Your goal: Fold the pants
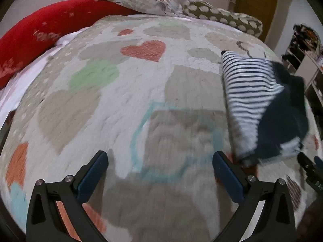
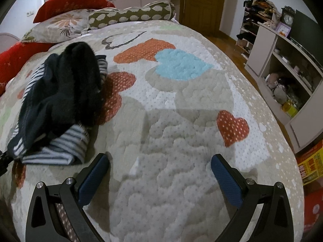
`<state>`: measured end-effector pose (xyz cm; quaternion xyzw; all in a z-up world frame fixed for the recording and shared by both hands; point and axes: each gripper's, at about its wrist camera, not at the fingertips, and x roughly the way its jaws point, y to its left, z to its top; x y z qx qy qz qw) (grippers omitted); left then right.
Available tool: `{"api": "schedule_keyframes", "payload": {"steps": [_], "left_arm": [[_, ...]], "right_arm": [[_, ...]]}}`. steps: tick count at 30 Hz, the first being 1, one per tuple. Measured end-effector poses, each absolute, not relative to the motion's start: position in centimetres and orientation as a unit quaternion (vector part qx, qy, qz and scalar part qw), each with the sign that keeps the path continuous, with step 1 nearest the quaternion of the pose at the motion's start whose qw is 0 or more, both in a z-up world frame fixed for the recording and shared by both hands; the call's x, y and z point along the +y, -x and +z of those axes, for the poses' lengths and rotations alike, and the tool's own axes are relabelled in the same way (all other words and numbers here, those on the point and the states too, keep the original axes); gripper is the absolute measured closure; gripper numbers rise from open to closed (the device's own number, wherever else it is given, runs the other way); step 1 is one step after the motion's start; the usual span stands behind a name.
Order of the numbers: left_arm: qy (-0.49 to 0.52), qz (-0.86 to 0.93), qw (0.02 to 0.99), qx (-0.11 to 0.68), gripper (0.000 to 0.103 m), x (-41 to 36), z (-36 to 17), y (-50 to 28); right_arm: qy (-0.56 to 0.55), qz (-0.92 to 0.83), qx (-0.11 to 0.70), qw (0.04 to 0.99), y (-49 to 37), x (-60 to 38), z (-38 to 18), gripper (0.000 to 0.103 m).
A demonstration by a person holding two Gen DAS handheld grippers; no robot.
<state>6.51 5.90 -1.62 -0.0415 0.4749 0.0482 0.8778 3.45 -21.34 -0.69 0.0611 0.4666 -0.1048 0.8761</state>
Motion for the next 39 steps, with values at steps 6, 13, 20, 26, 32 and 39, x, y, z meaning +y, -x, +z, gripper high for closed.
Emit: {"api": "schedule_keyframes", "payload": {"steps": [6,13,20,26,32,39], "left_arm": [[0.044,0.063,0.925,0.371,0.0,5.3,4.8,0.6],[0.034,0.04,0.963,0.263,0.0,3.6,11.8,5.5],[0.034,0.005,0.952,0.306,0.0,2.3,11.4,5.9],[0.023,-0.012,0.941,0.337,0.0,1.5,9.4,5.6],[0.016,-0.02,0.932,0.363,0.0,0.7,8.3,5.4],[-0.001,-0.025,0.931,0.365,0.0,-0.1,8.1,5.7]], "right_arm": [[-0.109,-0.1,0.431,0.89,1.5,-20.9,1.2,0.001],[-0.119,-0.079,0.361,0.922,5.6,-19.3,5.6,0.001],[-0.074,-0.046,0.326,0.941,7.2,-16.3,9.1,0.001],[-0.065,-0.029,0.335,0.939,6.9,-15.1,8.5,0.001],[-0.074,-0.03,0.342,0.936,6.9,-15.4,7.8,0.001],[-0.079,-0.032,0.349,0.933,6.9,-15.9,7.2,0.001]]}}
